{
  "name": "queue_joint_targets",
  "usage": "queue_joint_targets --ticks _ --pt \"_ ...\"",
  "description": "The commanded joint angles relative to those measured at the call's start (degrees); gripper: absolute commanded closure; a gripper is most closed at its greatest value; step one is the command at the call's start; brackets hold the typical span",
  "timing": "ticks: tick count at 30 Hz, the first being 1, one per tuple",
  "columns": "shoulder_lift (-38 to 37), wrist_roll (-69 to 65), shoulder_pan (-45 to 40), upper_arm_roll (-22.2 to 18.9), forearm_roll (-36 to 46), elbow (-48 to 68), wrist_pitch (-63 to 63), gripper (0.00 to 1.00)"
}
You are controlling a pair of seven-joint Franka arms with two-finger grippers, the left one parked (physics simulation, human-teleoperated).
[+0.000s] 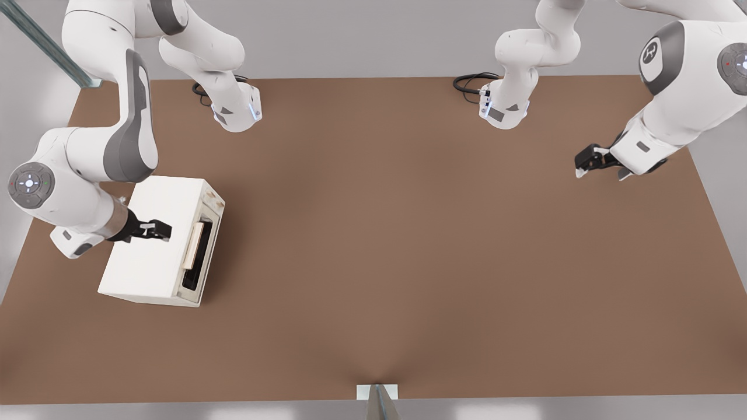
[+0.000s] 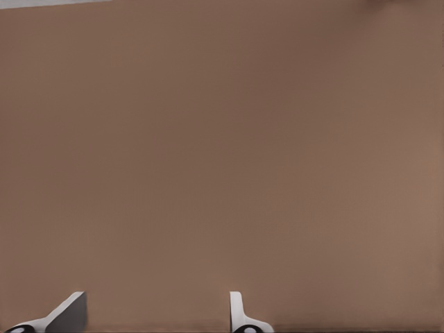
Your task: Keep left arm still and open the oven door with right arm
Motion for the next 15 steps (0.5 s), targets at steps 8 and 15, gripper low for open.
queue_joint_targets --ticks 8,15 --pt "9.87 13.67 18.97 0.06 -37.6 3.55 -16.14 0.0" --pt "16.73 36.87 20.11 -1.26 -47.36 3.02 -22.3 0.79"
